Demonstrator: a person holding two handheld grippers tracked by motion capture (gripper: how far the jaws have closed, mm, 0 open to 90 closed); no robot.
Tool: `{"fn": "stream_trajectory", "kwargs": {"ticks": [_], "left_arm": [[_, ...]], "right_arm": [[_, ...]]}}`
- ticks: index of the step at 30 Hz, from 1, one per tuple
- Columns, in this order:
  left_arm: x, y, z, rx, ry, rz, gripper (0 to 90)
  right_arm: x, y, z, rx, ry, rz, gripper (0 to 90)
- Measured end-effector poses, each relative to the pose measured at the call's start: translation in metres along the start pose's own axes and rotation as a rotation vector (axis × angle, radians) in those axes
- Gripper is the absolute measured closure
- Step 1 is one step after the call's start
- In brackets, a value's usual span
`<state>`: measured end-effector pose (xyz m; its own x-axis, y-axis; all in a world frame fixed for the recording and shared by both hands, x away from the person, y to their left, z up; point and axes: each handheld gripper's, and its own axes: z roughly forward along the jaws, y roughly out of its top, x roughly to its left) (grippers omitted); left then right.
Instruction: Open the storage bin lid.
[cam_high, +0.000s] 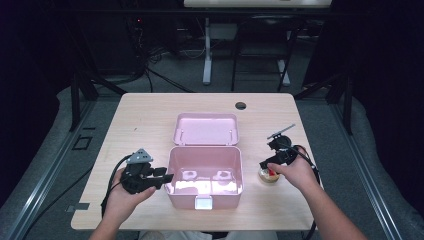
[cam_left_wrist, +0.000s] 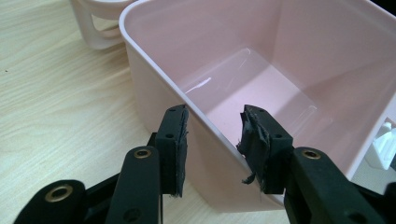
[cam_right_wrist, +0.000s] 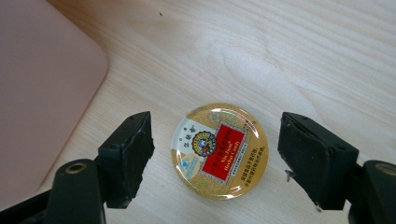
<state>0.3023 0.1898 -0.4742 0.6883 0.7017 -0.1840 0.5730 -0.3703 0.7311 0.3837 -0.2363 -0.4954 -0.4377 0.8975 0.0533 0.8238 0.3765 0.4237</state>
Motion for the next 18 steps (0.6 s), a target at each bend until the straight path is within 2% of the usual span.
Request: {"fn": "stream_trajectory", "kwargs": {"ticks": [13, 18], "left_arm": [[0.000, 0.000, 0.001, 0.005, 0.003, 0.002, 60.1], [0.000, 0.000, 0.001, 0.005, 0.002, 0.002, 59.7]], "right_arm": [[-0.003, 0.006, 0.015, 0.088, -0.004, 0.013, 21.7], [-0.004, 0.007, 0.022, 0.131, -0.008, 0.000, 19.7]]}}
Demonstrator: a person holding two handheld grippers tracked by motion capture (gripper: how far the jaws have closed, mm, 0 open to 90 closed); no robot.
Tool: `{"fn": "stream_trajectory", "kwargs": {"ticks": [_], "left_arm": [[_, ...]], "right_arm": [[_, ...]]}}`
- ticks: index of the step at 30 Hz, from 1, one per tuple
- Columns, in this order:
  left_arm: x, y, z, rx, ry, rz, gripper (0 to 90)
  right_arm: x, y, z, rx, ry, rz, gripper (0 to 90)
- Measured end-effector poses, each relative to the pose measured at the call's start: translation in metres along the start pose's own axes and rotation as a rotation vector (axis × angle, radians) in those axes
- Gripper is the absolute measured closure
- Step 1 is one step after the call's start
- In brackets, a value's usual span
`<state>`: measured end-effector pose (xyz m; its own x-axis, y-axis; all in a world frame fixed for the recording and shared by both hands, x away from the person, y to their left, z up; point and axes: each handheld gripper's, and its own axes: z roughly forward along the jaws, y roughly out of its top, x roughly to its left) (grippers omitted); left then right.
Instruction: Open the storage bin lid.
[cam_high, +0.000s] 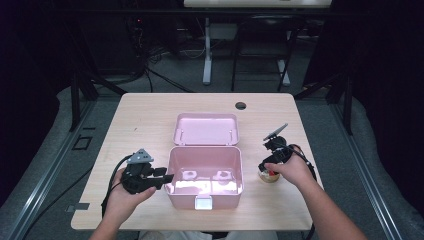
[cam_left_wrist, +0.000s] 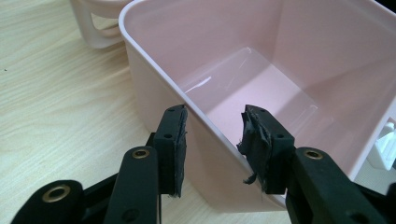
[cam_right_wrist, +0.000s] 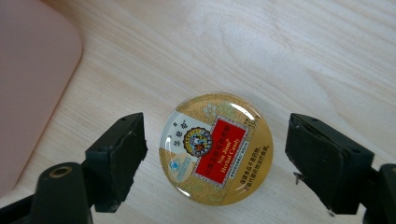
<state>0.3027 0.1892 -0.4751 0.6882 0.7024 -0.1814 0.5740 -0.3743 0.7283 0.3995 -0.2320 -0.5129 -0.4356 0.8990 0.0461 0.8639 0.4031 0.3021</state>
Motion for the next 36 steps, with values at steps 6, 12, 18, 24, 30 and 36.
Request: {"fn": "stream_trajectory", "kwargs": {"ticks": [6, 12, 18, 24, 30, 36], "left_arm": [[0.000, 0.000, 0.000, 0.000, 0.000, 0.000, 59.7], [0.000, 0.000, 0.000, 0.000, 0.000, 0.000, 59.7], [0.000, 0.000, 0.000, 0.000, -0.001, 0.001, 59.8], [0.000, 0.000, 0.000, 0.000, -0.001, 0.000, 59.8], [0.000, 0.000, 0.000, -0.001, -0.003, -0.001, 59.8], [0.001, 0.000, 0.000, 0.000, -0.003, -0.001, 59.6]], "right_arm": [[0.000, 0.002, 0.008, 0.039, -0.003, 0.000, 18.4], [-0.002, 0.002, 0.016, 0.079, -0.011, 0.001, 17.6], [-0.002, 0.003, 0.019, 0.097, -0.014, 0.002, 17.6], [-0.001, 0.004, 0.023, 0.114, -0.017, 0.001, 17.5], [-0.002, 0.001, 0.028, 0.130, -0.004, 0.016, 17.5], [-0.003, 0.000, 0.031, 0.137, 0.001, 0.014, 17.7]]}}
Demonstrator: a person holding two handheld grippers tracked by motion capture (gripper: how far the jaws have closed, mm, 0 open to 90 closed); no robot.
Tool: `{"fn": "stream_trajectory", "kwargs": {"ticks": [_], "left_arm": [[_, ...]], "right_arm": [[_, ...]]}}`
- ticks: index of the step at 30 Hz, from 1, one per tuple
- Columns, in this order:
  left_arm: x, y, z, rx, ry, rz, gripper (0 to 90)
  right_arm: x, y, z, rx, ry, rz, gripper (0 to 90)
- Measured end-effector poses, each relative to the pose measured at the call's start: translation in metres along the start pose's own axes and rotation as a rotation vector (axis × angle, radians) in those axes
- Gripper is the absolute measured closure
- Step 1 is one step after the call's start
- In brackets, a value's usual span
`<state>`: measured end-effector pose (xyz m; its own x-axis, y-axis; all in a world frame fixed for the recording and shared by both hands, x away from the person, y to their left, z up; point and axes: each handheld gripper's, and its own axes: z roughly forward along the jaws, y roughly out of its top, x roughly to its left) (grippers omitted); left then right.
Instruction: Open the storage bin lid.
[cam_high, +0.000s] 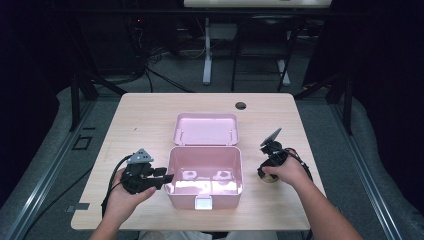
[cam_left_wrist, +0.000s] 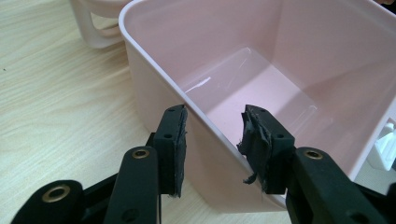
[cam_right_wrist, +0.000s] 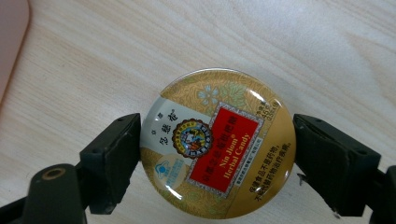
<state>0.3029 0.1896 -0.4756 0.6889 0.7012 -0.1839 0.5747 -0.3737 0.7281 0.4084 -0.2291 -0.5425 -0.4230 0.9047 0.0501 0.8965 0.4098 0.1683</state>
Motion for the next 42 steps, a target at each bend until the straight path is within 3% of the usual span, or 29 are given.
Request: {"fn": "stream_trajectory", "kwargs": {"ticks": [17, 42], "left_arm": [[0.0000, -0.0002, 0.0005, 0.001, 0.000, 0.000, 59.4], [0.0000, -0.0005, 0.0014, 0.004, -0.005, -0.004, 58.9]], "right_arm": [[0.0031, 0.0013, 0.0063, 0.037, -0.019, 0.001, 19.1], [0.0039, 0.0020, 0.0098, 0.043, -0.020, -0.005, 19.7]]}}
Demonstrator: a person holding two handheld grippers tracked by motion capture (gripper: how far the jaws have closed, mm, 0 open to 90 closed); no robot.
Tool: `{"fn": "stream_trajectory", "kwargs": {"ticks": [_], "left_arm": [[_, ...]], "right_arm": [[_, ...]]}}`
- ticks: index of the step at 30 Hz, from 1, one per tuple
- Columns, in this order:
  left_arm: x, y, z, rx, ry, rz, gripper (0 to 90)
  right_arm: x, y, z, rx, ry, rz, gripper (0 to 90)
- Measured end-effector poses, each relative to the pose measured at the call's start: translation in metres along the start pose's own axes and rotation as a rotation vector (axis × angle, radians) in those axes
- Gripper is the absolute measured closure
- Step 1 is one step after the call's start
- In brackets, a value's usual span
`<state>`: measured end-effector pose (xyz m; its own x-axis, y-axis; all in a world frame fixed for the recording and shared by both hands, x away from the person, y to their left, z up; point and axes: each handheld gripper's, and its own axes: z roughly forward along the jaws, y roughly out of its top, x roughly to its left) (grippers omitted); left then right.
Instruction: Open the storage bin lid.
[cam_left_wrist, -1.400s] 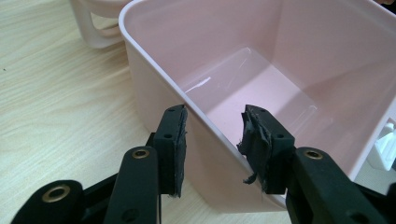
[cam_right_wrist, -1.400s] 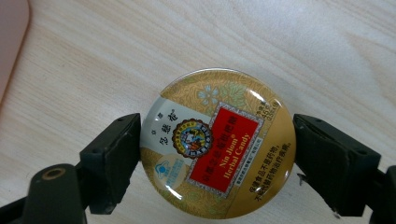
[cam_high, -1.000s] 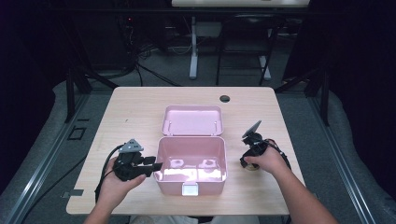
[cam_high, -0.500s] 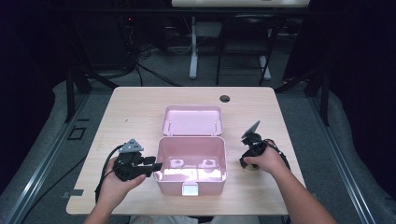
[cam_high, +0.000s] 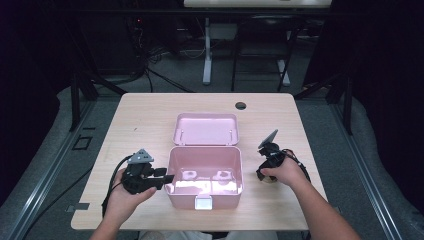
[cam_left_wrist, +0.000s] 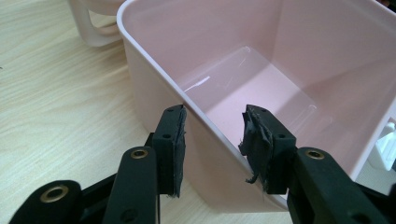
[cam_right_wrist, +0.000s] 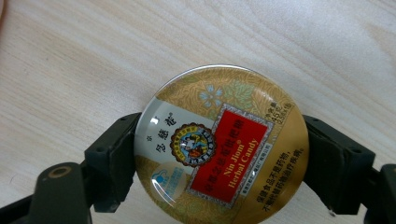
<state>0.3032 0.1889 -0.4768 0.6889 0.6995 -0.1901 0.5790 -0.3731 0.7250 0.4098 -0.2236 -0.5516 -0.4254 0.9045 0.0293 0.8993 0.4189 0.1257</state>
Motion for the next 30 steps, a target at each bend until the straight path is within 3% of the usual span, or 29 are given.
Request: {"fn": "stream_trajectory", "kwargs": {"ticks": [14, 23, 30], "left_arm": [[0.000, 0.000, 0.000, 0.001, 0.001, 0.001, 58.9], [-0.001, 0.000, 0.000, 0.002, 0.003, 0.002, 58.9], [0.000, 0.000, 0.000, 0.002, 0.003, 0.001, 58.9]], "right_arm": [[0.001, 0.000, -0.007, 0.001, 0.003, -0.019, 19.8], [0.005, 0.000, -0.023, -0.033, -0.001, -0.036, 19.8], [0.005, 0.000, -0.041, -0.029, -0.005, -0.055, 19.9]]}}
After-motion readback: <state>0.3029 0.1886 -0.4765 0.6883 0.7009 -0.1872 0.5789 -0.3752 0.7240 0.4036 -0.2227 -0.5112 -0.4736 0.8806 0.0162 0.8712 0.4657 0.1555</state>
